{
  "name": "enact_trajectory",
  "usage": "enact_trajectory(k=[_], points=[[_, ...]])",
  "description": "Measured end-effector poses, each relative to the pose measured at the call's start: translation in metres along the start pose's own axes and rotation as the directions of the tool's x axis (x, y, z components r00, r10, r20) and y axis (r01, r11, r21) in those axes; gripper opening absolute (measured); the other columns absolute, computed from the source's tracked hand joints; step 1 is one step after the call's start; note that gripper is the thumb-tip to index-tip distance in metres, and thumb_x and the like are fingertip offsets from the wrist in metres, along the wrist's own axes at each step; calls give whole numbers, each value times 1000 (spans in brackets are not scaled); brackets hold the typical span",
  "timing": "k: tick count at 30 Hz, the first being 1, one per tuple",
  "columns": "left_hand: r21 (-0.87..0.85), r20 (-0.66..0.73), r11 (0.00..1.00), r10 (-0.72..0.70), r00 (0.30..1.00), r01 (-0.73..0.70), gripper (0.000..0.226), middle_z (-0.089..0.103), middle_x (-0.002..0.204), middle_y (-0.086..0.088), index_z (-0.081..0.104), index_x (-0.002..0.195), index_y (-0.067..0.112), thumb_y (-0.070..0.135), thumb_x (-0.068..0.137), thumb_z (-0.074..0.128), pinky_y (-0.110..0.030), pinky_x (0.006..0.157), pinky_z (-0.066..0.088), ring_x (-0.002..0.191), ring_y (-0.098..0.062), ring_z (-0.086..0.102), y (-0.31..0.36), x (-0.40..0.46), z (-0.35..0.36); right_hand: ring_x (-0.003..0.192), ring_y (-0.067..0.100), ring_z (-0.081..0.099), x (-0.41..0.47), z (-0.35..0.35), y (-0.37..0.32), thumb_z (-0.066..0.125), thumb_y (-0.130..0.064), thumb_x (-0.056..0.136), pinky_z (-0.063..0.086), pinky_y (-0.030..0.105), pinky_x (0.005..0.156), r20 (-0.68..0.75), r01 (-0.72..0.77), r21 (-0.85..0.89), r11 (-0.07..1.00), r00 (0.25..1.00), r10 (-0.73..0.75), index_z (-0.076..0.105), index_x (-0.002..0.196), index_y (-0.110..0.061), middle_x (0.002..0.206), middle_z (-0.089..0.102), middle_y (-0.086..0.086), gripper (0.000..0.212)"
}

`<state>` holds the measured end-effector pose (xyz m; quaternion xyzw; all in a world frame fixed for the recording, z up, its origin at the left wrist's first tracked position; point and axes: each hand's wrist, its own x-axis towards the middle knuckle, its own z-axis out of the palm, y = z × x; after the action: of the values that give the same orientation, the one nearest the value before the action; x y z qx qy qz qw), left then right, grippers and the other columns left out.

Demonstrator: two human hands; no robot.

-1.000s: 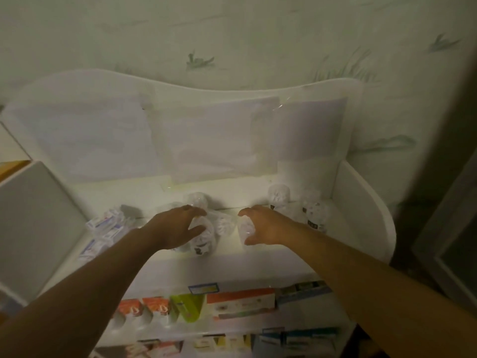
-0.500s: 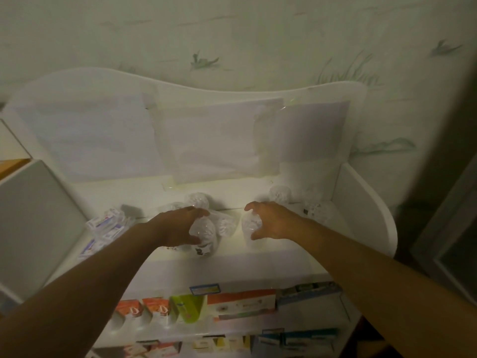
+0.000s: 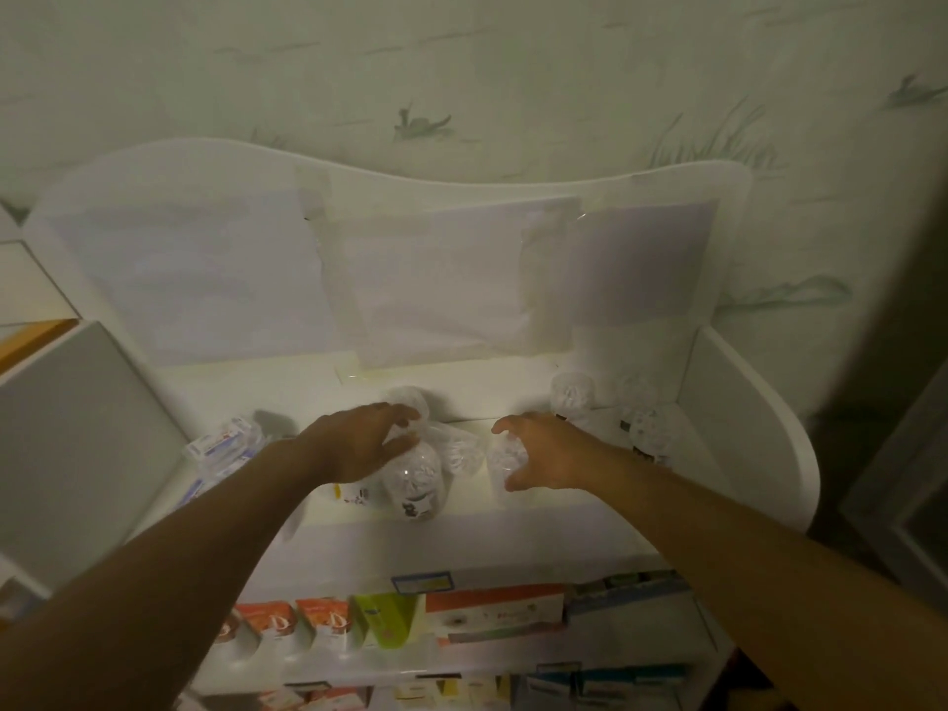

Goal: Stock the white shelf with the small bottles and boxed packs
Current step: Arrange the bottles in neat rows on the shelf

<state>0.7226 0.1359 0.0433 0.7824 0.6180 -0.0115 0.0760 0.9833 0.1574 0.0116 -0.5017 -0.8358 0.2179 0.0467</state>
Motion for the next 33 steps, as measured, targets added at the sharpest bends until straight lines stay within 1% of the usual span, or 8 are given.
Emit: enact_trajectory(k=[5,10,12,16,19,24,28,33], points=[[85,-32,996,-20,999,23,35,54,134,14,48,133,36,33,98,46,-37,96,47,114,-13,57,-6,16,-16,119,23,54,0,-4,2,76,-32,79,51,31,89,12,0,-8,1000,1000,0,34,145,-28,143,47,2,78],[105,-16,994,31,999,-29,34,53,135,13,52,129,38,36,95,51,-32,92,47,116,-13,55,5,32,-18,129,25,47,-2,-7,4,76,-33,81,47,35,100,4,-11,1,1000,1000,10,33,147,-28,150,41,3,79],[72,-10,995,70,998,-69,38,52,137,12,51,130,37,45,93,53,-33,95,46,117,-12,54,18,39,-13,127,25,49,-2,-7,4,78,-32,79,49,34,97,5,-3,-6,1000,1000,3,33,146,-28,149,41,3,82],[107,137,982,140,981,-155,74,47,142,10,37,142,39,61,77,65,-33,101,40,126,-16,48,52,56,4,124,24,52,1,-1,5,81,-38,73,48,31,89,24,-1,0,1000,1000,1,33,147,-29,147,42,3,90],[251,247,944,151,957,-214,84,44,146,4,28,147,36,49,76,72,-37,104,39,130,-22,46,69,63,15,126,26,50,5,4,6,80,-39,74,46,38,99,11,-4,-37,999,1000,5,37,144,-27,141,47,4,83],[393,242,890,143,960,-231,74,46,145,2,35,144,34,34,80,72,-41,102,45,127,-23,47,69,72,33,121,25,52,3,8,8,78,-37,76,47,37,97,-9,-10,-30,1000,1000,10,42,140,-26,135,52,3,74],[298,164,928,180,970,-223,60,45,144,5,42,138,36,37,84,68,-39,100,45,127,-20,47,61,73,32,125,25,50,2,6,8,77,-39,76,45,38,101,-18,-23,-13,1000,1000,22,38,143,-27,139,49,3,78],[10,-9,985,172,985,-172,50,48,140,5,49,133,36,44,86,64,-35,102,43,123,-20,50,50,74,19,121,25,53,-1,-9,5,77,-36,78,45,33,97,-36,-19,16,1000,999,19,38,144,-24,137,52,4,77]])
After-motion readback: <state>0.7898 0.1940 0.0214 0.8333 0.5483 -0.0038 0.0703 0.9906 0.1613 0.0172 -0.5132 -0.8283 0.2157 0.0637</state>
